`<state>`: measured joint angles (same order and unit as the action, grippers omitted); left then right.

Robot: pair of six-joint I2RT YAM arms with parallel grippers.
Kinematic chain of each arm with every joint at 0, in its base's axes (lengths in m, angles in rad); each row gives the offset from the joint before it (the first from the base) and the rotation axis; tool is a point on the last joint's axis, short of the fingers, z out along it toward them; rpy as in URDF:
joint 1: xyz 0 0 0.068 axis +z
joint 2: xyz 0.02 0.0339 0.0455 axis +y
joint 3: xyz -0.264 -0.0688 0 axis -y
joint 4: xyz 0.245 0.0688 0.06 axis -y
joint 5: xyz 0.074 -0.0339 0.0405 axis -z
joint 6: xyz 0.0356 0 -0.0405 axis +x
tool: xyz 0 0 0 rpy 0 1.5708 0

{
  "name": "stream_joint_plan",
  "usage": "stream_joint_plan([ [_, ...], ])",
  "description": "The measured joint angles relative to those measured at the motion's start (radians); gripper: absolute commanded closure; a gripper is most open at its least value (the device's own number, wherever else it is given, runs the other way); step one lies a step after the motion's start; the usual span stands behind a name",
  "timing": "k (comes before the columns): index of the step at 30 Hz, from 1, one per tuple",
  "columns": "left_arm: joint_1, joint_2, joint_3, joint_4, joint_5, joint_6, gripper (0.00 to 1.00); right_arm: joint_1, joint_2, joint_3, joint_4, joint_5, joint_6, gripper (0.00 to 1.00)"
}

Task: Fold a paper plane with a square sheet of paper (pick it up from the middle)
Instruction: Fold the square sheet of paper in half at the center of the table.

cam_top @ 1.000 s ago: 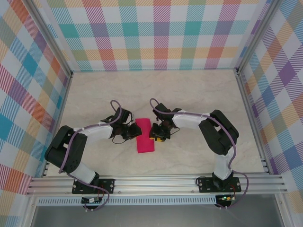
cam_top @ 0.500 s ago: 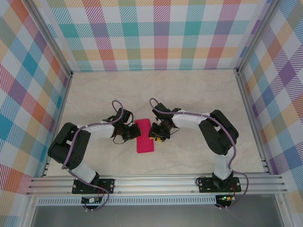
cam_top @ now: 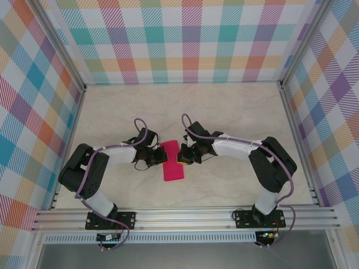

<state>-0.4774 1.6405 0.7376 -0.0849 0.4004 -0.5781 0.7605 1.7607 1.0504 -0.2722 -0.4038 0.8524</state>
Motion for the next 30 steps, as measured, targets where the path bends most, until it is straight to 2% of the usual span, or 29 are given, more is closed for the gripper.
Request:
stream_joint_plan([
  [18,0.000,0.004,0.001,0.005,0.002,0.008,1.00,-0.016,0.076,-0.124,0.121,-0.093,-0.063,0.94],
  [23,0.000,0.004,0.001,0.005,0.001,0.015,1.00,-0.017,0.068,-0.127,0.121,-0.103,-0.079,0.92],
  [30,0.000,0.004,0.001,0.005,0.001,0.016,1.00,-0.017,-0.004,-0.174,0.154,-0.140,-0.082,0.94],
])
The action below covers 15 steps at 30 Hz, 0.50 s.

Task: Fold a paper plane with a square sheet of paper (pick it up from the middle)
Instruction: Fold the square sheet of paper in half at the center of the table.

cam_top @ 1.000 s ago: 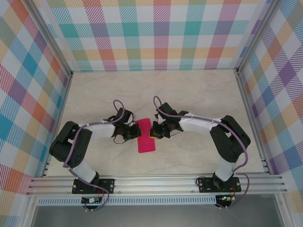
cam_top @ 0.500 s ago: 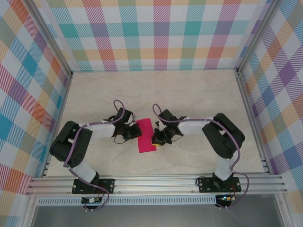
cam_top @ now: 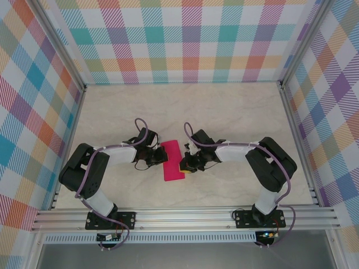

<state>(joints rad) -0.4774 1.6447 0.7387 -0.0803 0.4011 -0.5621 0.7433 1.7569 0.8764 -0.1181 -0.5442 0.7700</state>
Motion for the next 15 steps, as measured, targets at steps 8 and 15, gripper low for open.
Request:
stream_joint_plan([
  [8,0.000,0.002,0.005,-0.008,0.000,0.003,1.00,-0.003,0.012,-0.072,0.026,-0.016,0.000,0.95],
  [15,0.000,0.009,0.020,-0.030,0.000,0.009,1.00,-0.003,0.000,-0.071,0.008,-0.018,-0.001,0.94],
])
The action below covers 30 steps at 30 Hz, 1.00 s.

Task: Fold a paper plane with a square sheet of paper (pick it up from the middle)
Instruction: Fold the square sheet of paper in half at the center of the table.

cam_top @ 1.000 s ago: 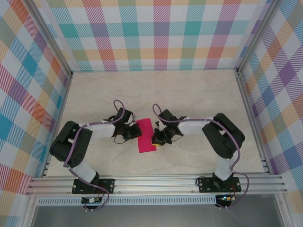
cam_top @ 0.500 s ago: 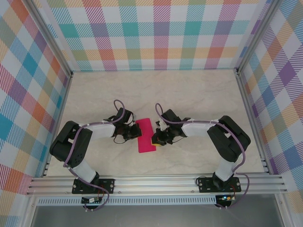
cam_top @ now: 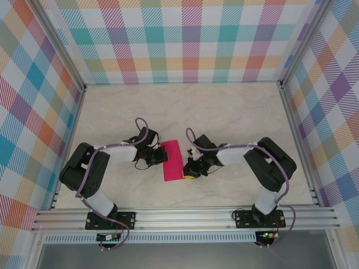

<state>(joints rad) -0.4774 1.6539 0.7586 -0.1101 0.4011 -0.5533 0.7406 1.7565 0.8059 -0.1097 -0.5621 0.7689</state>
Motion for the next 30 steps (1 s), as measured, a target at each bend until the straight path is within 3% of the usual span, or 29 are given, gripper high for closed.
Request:
stream_joint_plan([
  [21,0.000,0.002,0.002,-0.003,0.002,0.005,1.00,-0.001,0.027,0.023,0.013,-0.026,0.000,0.93],
  [30,0.000,0.002,0.002,-0.002,0.002,0.009,1.00,-0.061,0.021,0.187,-0.026,-0.007,-0.019,0.94],
])
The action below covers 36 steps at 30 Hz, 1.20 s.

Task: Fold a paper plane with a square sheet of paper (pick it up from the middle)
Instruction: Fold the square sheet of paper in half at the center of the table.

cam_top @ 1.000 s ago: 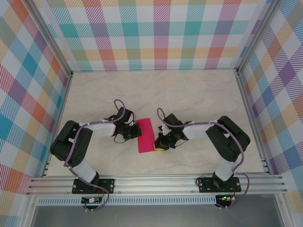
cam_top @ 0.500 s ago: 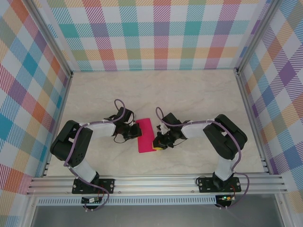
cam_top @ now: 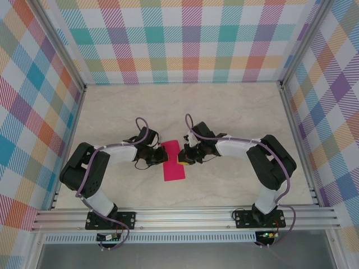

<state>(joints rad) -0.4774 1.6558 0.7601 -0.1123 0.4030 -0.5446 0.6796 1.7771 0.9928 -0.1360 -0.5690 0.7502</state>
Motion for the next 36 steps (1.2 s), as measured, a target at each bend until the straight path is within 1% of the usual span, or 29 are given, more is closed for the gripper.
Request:
stream_joint_plan([
  [3,0.000,0.000,0.000,0.000,0.000,0.000,1.00,-0.021,0.029,0.031,0.013,0.008,-0.005,0.94],
  [9,0.000,0.000,-0.004,0.008,0.002,0.000,1.00,-0.039,0.118,0.030,0.013,0.019,-0.004,0.93],
  [17,0.000,0.000,-0.004,0.007,0.002,0.000,1.00,-0.045,0.122,0.001,0.008,0.024,-0.003,0.92],
  [20,0.000,0.000,-0.004,0.007,0.001,0.001,1.00,-0.048,0.122,0.024,-0.010,0.014,-0.005,0.92],
  [28,0.000,0.003,-0.004,0.008,0.004,0.008,1.00,-0.077,0.132,0.152,-0.015,0.000,-0.024,0.92],
  [32,0.000,0.003,-0.004,0.007,0.004,0.011,1.00,-0.092,0.169,0.150,-0.002,-0.008,-0.026,0.93],
  [36,0.000,0.004,-0.003,0.006,0.005,0.011,1.00,-0.098,0.210,0.145,-0.035,0.011,-0.026,0.93],
])
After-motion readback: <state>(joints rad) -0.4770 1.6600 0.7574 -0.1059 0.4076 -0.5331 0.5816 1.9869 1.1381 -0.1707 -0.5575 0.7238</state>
